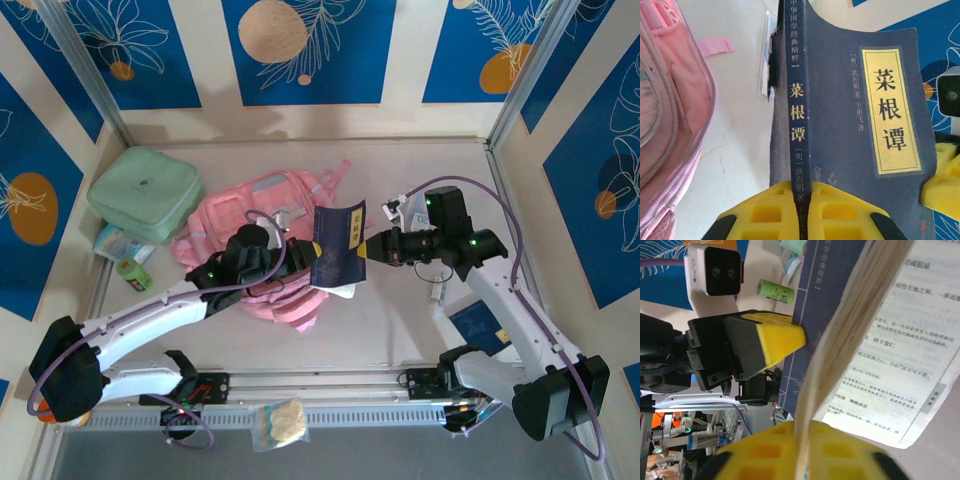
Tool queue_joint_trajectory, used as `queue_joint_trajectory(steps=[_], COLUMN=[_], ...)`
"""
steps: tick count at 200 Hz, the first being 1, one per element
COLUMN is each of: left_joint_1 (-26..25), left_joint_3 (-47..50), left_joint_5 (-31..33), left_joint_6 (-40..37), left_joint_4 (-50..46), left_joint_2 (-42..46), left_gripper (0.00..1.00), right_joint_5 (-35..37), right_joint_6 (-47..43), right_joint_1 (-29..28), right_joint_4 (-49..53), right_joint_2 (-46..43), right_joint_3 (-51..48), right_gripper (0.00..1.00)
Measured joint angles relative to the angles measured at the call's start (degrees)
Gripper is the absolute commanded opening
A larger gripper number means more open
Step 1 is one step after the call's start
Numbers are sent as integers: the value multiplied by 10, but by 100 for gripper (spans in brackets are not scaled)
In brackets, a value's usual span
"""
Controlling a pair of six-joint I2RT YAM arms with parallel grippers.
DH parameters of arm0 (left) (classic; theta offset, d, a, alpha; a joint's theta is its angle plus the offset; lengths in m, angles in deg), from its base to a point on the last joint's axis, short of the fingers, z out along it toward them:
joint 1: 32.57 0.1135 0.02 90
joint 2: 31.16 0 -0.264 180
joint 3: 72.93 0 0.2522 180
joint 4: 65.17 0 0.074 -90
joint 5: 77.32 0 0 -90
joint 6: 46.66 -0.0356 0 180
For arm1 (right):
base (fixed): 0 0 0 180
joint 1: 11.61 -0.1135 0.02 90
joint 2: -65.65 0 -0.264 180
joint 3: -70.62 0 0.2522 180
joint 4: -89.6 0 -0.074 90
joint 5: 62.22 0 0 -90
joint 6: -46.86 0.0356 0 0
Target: Pack books, pencil case, and school supplies into a backpack
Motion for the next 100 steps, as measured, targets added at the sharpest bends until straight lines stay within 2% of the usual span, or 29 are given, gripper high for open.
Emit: queue_joint_trajectory(steps=[26, 39, 79, 100], left_joint_1=[5, 5, 5, 5], left_joint_3=[-15, -27, -41, -46], left_joint_5=[-2, -5, -19, -28], left_joint_6=[2, 3, 14, 31], left_joint_4=[0, 2, 30, 52], left_joint_2=[0, 0, -9, -24], left_gripper=[0, 0, 0, 0], right_joint_5=[10, 10, -37, -66], right_joint_6=[4, 14, 69, 102], right_joint_1=[22, 42, 87, 87], right_joint_4=[-5, -16, -83, -143], right_joint_2=[0, -1, -2, 2], right_joint_3=[-14, -38, -101, -112], right_gripper=[67, 77, 96, 99])
